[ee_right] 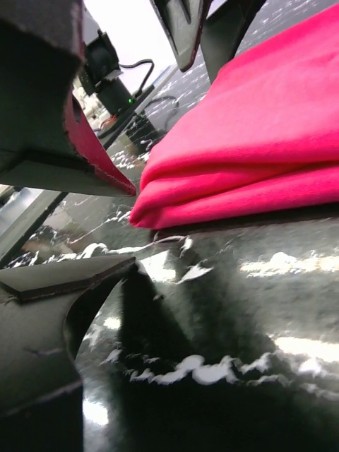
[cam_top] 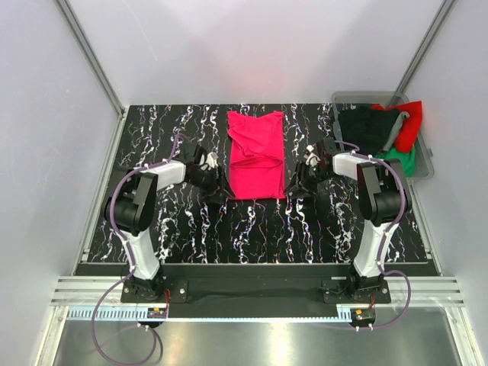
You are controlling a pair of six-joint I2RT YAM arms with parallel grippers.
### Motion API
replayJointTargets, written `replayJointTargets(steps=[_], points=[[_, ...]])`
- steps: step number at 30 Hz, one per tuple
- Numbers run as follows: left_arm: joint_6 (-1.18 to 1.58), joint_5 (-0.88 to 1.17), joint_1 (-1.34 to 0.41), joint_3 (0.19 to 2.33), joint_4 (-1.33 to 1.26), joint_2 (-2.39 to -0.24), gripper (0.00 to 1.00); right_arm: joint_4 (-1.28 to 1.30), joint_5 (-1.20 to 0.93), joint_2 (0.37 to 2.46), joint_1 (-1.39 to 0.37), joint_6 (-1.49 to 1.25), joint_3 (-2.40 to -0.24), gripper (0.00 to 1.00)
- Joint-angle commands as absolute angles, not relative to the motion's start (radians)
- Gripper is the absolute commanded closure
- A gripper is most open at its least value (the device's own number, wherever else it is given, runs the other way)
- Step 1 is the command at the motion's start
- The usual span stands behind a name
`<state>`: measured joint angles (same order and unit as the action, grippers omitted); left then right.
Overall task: Fold and stack the t-shirts
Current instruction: Fold the tshirt
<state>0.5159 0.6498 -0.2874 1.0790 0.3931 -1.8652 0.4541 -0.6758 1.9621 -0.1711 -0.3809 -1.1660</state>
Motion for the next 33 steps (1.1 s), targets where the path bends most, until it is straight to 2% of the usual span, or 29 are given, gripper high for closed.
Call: replayJointTargets(steps=[1, 8, 11, 13, 16, 17, 19, 20, 24, 33], points=[[0.531, 0.68, -0.285, 1.117, 0.351, -1.888, 0.39, 0.413, -0.712, 1.982, -0.189, -0.411, -1.212, 0.54], [0.54, 0.678, -0.285, 1.129, 0.337, -1.921, 0.46, 0.402, -0.727, 2.017, -0.201, -0.426, -1.226, 0.54], [0.545, 0.689, -0.285, 1.137, 0.334, -1.933, 0.53, 0.4, -0.741, 2.026, -0.202, -0.434, -1.229, 0.57], [0.549, 0.698, -0.287, 1.138, 0.331, -1.939, 0.65, 0.4, -0.75, 2.031, -0.204, -0.434, -1.229, 0.61], [0.552, 0.701, -0.287, 1.14, 0.328, -1.947, 0.84, 0.399, -0.768, 2.029, -0.206, -0.439, -1.218, 0.72], [0.552, 0.704, -0.287, 1.138, 0.328, -1.947, 0.9, 0.399, -0.773, 2.023, -0.204, -0.44, -1.212, 0.81], [0.552, 0.701, -0.287, 1.141, 0.331, -1.944, 1.0, 0.4, -0.773, 2.003, -0.201, -0.446, -1.191, 0.92], [0.551, 0.698, -0.287, 1.143, 0.333, -1.934, 1.0, 0.399, -0.772, 1.981, -0.198, -0.451, -1.181, 0.97], [0.543, 0.692, -0.284, 1.144, 0.348, -1.902, 1.0, 0.402, -0.767, 1.918, -0.18, -0.466, -1.137, 1.0], [0.526, 0.689, -0.284, 1.177, 0.373, -1.804, 1.0, 0.411, -0.801, 1.792, -0.163, -0.468, -1.077, 1.0]])
